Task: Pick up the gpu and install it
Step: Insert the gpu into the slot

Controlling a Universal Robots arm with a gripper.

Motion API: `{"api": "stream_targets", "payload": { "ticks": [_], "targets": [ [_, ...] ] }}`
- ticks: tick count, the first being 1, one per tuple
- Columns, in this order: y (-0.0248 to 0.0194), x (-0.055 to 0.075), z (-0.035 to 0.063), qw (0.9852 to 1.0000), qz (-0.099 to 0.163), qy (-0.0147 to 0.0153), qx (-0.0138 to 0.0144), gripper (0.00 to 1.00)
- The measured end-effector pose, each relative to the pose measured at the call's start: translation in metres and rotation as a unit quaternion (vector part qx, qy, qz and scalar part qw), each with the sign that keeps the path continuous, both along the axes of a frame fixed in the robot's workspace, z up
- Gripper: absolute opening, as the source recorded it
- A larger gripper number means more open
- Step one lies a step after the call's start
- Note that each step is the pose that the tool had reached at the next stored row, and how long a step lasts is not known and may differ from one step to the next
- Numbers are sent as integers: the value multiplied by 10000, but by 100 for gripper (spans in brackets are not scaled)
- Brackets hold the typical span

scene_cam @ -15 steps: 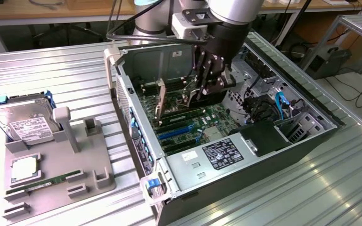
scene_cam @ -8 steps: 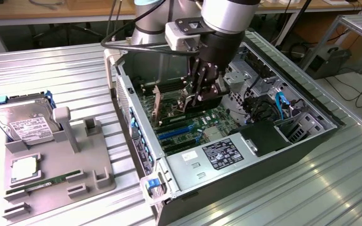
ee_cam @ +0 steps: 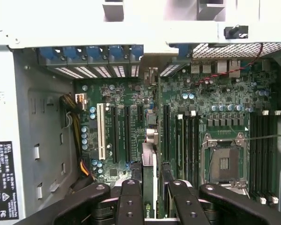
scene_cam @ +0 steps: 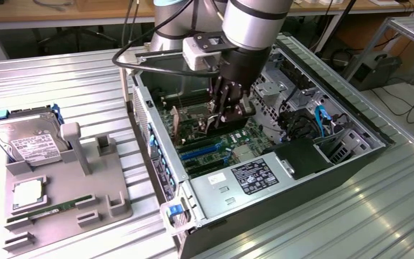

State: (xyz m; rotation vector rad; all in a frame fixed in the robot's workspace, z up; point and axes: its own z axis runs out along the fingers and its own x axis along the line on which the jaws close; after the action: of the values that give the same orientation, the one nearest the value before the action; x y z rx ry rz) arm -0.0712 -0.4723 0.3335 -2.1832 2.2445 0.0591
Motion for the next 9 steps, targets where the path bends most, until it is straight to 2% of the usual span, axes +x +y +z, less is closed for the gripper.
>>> {"api": "stream_targets", "payload": {
  "ticks": [3,9],
  "targets": [
    [25,0,-67,10000,10,-1,1,26],
    [34,-16,-190,10000,11,0,1,26]
  ]
}}
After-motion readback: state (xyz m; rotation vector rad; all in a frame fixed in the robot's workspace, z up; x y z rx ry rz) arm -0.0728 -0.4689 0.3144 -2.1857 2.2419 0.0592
